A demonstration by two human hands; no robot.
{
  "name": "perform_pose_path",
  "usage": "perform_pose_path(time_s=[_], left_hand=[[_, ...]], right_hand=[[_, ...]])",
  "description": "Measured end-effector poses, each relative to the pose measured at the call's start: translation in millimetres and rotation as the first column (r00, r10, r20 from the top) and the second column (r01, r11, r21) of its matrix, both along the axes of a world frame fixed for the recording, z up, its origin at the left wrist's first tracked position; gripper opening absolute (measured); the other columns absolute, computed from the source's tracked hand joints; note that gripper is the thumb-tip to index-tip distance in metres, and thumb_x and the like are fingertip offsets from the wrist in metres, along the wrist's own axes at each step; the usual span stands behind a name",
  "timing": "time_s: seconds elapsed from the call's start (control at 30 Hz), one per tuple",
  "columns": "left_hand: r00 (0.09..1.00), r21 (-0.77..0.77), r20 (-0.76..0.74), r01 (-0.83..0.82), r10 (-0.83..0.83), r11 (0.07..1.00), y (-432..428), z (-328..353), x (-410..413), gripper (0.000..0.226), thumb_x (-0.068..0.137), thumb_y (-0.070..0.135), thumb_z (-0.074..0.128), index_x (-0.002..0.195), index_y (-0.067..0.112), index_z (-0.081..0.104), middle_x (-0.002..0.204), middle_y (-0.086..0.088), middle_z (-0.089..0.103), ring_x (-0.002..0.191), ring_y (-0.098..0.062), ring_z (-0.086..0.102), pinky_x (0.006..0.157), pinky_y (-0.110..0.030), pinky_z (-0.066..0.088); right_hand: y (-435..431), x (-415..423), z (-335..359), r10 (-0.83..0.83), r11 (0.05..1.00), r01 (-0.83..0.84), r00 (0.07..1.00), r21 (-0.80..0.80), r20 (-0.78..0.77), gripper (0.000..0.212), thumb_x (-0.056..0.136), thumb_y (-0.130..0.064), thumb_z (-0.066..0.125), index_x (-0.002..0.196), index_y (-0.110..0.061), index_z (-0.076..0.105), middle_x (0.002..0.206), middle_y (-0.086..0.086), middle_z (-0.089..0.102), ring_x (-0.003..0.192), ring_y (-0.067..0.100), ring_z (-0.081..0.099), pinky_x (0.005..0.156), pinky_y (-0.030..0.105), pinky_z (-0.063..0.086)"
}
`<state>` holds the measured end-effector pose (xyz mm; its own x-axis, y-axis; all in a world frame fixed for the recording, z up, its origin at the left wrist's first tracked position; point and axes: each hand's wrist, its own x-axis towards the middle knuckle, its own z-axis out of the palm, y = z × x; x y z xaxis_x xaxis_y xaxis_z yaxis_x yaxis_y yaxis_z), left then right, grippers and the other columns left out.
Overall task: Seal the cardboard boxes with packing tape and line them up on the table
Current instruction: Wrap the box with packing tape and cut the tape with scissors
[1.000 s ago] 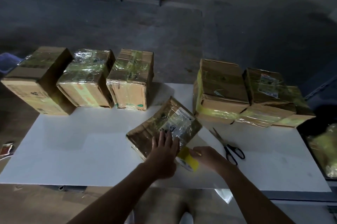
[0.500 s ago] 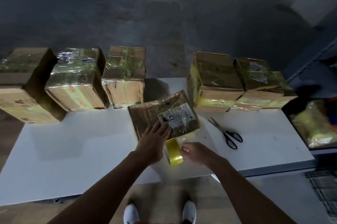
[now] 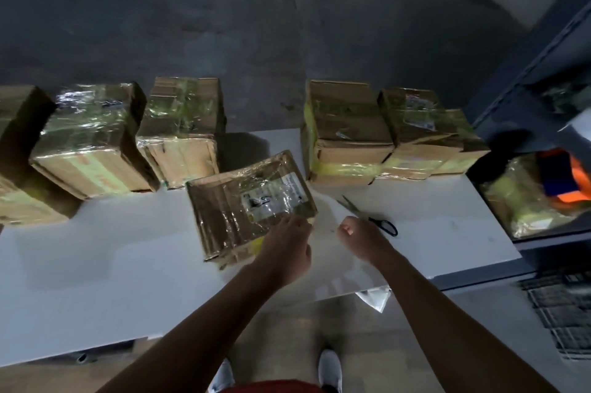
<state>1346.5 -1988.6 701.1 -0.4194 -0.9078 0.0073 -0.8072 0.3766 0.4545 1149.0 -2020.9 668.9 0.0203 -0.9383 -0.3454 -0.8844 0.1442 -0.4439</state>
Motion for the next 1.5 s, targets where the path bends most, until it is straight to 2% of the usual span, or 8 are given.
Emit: perform_pose_path(time_s=[0.37,0.7,0.83,0.93,1.07,1.23,1.37,1.5], left_hand=[[0.974,0.276,-0.025,-0.209,0.224,0.938,11,-4,-90,0.037,0.087,0.006,0.046,0.119,0.008,0.063,0.122,-0.011,0.06,0.116,-0.026,0.052,0.096,-0.033,0.044],[0.938,0.333,0.01,-0.331,0.348,0.883,33,-6,-91,0.036,0.089,0.005,0.045,0.12,0.012,0.064,0.125,-0.009,0.059,0.119,-0.023,0.052,0.101,-0.034,0.043],[0.908,0.333,-0.017,-0.39,0.419,0.859,30,-8,-80,0.036,0.09,0.006,0.045,0.12,0.014,0.064,0.127,-0.007,0.058,0.119,-0.021,0.053,0.102,-0.029,0.041],[0.875,0.329,-0.061,-0.436,0.48,0.838,30,-9,-76,0.035,0.09,0.005,0.046,0.118,0.013,0.065,0.126,-0.007,0.059,0.118,-0.019,0.053,0.1,-0.025,0.039],[0.823,0.31,-0.118,-0.5,0.555,0.808,35,-11,-69,0.033,0.088,0.001,0.048,0.114,0.01,0.067,0.119,-0.008,0.062,0.111,-0.021,0.057,0.094,-0.022,0.039],[0.698,0.278,-0.22,-0.625,0.682,0.729,42,-11,-49,0.029,0.082,-0.002,0.048,0.096,0.008,0.071,0.102,-0.007,0.065,0.095,-0.022,0.06,0.08,-0.024,0.043],[0.521,0.273,-0.258,-0.769,0.814,0.578,51,-13,-28,0.017,0.082,0.001,0.048,0.082,0.01,0.062,0.093,-0.009,0.061,0.085,-0.029,0.057,0.067,-0.028,0.04],[0.339,0.367,-0.232,-0.837,0.912,0.405,59,-23,-4,0.013,0.087,0.009,0.053,0.099,0.007,0.053,0.103,-0.013,0.057,0.093,-0.031,0.054,0.076,-0.035,0.042]], right_hand=[[-29,-89,-35,-0.057,0.997,0.067,0.974,0.04,-0.221,0.037,0.09,-0.022,0.055,0.125,-0.011,0.049,0.121,0.016,0.049,0.114,0.035,0.05,0.092,0.039,0.045],[-27,-82,-51,0.074,0.985,-0.028,0.961,0.171,-0.265,0.041,0.096,-0.035,0.049,0.126,-0.006,0.047,0.123,0.017,0.052,0.114,0.034,0.054,0.087,0.036,0.045],[-28,-66,-43,-0.002,0.951,-0.031,0.994,0.306,0.107,0.015,0.089,-0.021,0.06,0.09,-0.007,0.064,0.084,0.014,0.067,0.077,0.027,0.067,0.066,0.033,0.053],[-19,-55,-24,-0.162,0.915,-0.043,0.871,0.401,0.464,0.017,0.089,-0.006,0.058,0.105,-0.012,0.056,0.09,0.011,0.067,0.074,0.018,0.064,0.062,0.024,0.053],[-8,-42,-7,-0.076,0.942,-0.16,0.754,0.295,0.652,0.03,0.088,-0.004,0.062,0.116,-0.009,0.051,0.101,0.008,0.069,0.089,0.013,0.067,0.066,0.021,0.05],[-11,-26,8,0.147,0.948,-0.303,0.69,0.099,0.708,0.031,0.085,0.001,0.066,0.112,-0.003,0.05,0.096,0.009,0.068,0.09,0.011,0.068,0.079,0.024,0.052],[-18,-7,22,0.42,0.861,-0.509,0.714,0.003,0.561,0.034,0.088,-0.002,0.064,0.118,-0.01,0.049,0.101,0.001,0.069,0.095,0.009,0.066,0.085,0.026,0.053],[-24,12,34,0.565,0.779,-0.627,0.72,0.027,0.404,0.036,0.088,-0.012,0.065,0.117,-0.027,0.051,0.097,-0.011,0.064,0.09,0.003,0.062,0.078,0.021,0.049]])
